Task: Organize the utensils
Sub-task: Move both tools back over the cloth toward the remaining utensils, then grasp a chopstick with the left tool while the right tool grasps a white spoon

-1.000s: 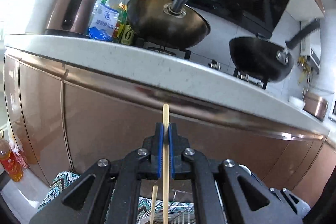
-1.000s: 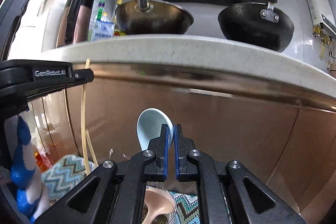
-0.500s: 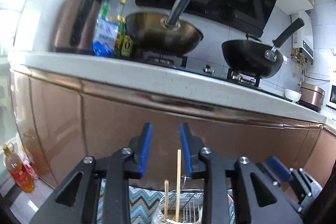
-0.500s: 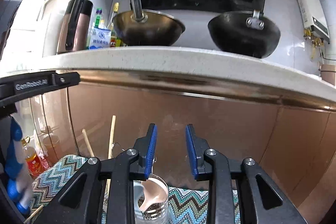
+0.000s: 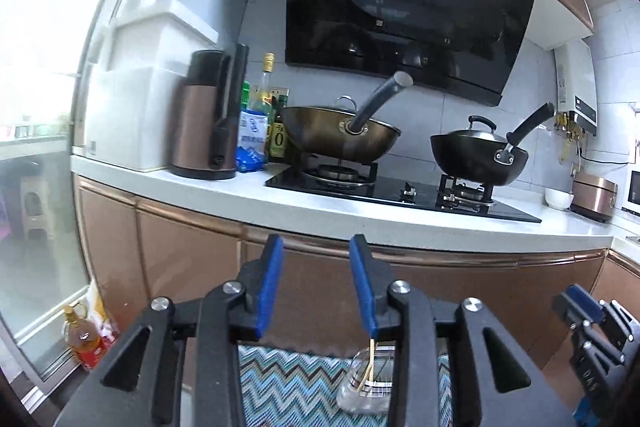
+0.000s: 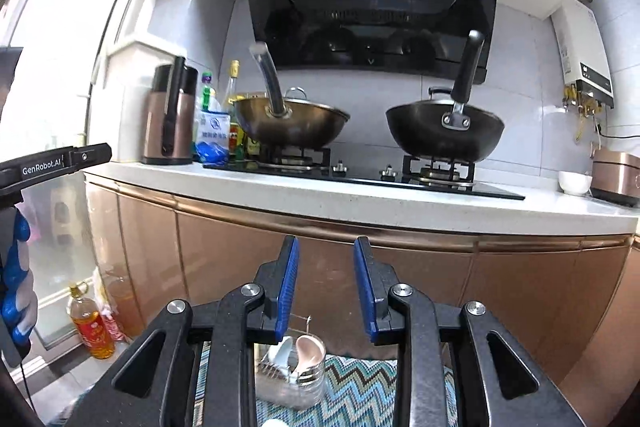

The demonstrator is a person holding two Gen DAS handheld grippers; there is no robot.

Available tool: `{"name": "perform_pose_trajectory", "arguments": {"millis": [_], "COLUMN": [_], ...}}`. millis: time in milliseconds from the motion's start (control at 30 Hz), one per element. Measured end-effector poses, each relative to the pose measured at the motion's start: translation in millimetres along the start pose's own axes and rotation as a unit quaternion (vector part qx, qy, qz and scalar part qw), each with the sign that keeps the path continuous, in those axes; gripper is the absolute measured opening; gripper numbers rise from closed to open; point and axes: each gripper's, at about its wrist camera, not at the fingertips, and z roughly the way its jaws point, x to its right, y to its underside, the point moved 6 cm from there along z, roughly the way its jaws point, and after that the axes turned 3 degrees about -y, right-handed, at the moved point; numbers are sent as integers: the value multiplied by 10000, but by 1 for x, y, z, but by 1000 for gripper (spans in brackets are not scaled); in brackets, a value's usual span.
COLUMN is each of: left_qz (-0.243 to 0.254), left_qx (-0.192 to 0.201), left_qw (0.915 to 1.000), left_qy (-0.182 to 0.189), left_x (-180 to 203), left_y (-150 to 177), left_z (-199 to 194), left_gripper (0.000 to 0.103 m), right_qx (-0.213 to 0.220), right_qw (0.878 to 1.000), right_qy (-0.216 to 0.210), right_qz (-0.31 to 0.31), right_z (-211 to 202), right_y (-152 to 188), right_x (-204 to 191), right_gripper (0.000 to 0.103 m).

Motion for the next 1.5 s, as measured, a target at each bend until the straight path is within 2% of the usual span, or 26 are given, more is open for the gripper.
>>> {"name": "perform_pose_trajectory", "arguments": {"millis": [167,367,567,667,800,867,967,1000,1167,1333,1500], "left_qz": [65,221,377,460,516,510,458,441,449,535,625], "left_qx": [-449,-1012,-1637,-2076,-2789,-3167,-3803,-4053,-4759,-5117,-5346], "left_qw": [9988,9937,9837,9739,9545,9422,9173,9058,8690,8484,8348], "left_qy": [173,421,645,789,920,969,1088,1156,1281,1248,1159], "left_x": [-13,-19,-15,-8,1,4,9,12,23,22,20], "left_y": [4,29,66,93,140,166,208,224,274,302,315], "left_z": [-30,-47,-40,-25,4,21,47,56,84,105,123], "left_gripper": [33,33,33,33,33,33,33,33,33,32,32], "right_qx": [-124,-340,-708,-1012,-1551,-1868,-2301,-2475,-3126,-3602,-3968], "right_qw": [9996,9977,9941,9901,9798,9723,9586,9526,9230,8972,8736], "right_qy": [-258,-585,-826,-959,-1224,-1363,-1609,-1693,-2144,-2434,-2711], "right_qz": [8,-23,49,127,295,347,464,513,668,778,768], "right_z": [-34,-55,-49,-36,-10,5,25,35,69,103,130], "right_y": [-5,3,28,47,82,105,137,150,199,234,258], "right_x": [-7,-14,-11,-6,2,5,8,9,9,9,5], "right_gripper": [28,28,28,28,28,28,28,28,28,28,28]}}
